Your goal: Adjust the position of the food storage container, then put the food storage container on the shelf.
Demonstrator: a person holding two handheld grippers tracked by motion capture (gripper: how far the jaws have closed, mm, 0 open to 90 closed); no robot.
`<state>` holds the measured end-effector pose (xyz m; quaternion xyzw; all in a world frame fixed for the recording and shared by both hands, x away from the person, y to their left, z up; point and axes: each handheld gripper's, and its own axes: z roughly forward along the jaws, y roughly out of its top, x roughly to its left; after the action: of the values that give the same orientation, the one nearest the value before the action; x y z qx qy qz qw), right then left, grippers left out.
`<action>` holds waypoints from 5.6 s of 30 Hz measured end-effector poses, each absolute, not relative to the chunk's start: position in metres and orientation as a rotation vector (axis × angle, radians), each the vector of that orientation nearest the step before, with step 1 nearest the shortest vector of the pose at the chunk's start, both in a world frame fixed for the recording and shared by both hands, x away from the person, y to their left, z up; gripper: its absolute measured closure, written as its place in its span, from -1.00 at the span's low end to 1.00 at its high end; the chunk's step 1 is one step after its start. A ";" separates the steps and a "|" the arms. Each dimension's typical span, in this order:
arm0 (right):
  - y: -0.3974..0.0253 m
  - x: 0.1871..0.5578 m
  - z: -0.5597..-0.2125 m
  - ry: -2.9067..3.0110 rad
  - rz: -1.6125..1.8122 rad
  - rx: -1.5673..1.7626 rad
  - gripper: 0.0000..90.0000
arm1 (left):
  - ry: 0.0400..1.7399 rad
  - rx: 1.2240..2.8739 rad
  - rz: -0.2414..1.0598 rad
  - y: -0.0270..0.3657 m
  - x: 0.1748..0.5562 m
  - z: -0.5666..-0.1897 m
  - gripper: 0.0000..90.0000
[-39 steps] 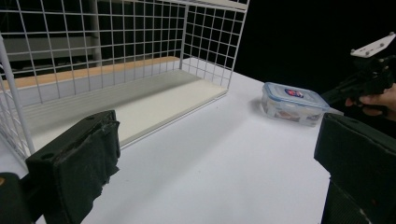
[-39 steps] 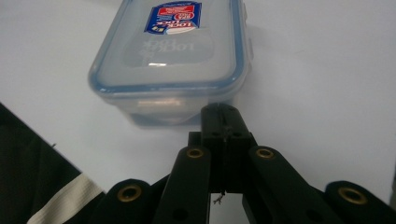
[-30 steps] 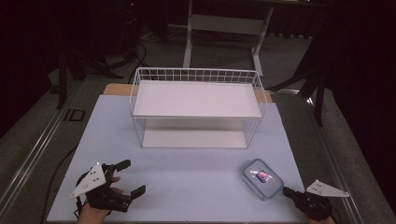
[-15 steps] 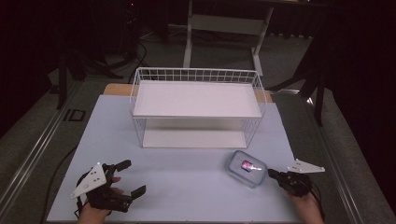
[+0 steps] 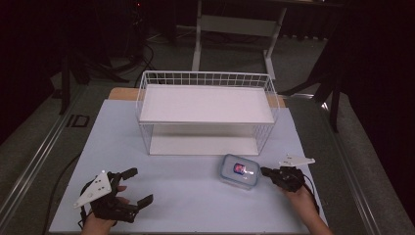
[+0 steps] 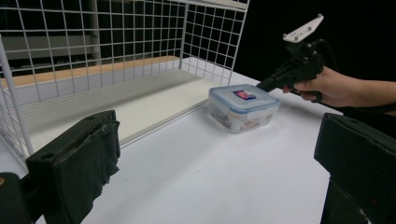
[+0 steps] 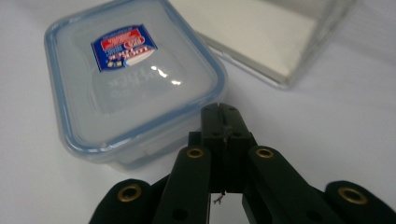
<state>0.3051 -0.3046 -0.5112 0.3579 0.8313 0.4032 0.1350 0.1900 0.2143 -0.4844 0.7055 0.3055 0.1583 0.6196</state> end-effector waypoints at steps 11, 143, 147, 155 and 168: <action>-0.290 0.315 -0.508 2.358 1.156 1.044 1.00 | 0.710 1.623 0.364 0.215 0.189 -0.485 -0.98; -0.166 0.345 -0.501 2.479 1.430 1.622 -0.74 | 1.294 1.729 -0.163 0.154 0.311 -0.504 -0.74; -0.161 0.349 -0.506 2.468 1.458 1.748 -0.67 | 1.365 1.748 -0.179 0.148 0.318 -0.508 -0.65; -0.152 0.354 -0.511 2.488 1.418 1.828 -0.47 | 1.395 1.738 -0.225 0.141 0.324 -0.516 -0.31; -0.141 0.356 -0.519 2.514 1.376 1.902 -0.26 | 1.451 1.724 -0.269 0.141 0.330 -0.520 -0.13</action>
<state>0.3558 -0.1413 -0.5190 0.5468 0.7228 0.3956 -0.1485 0.3297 0.1409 -0.5200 0.6885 0.5795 -0.1074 0.4227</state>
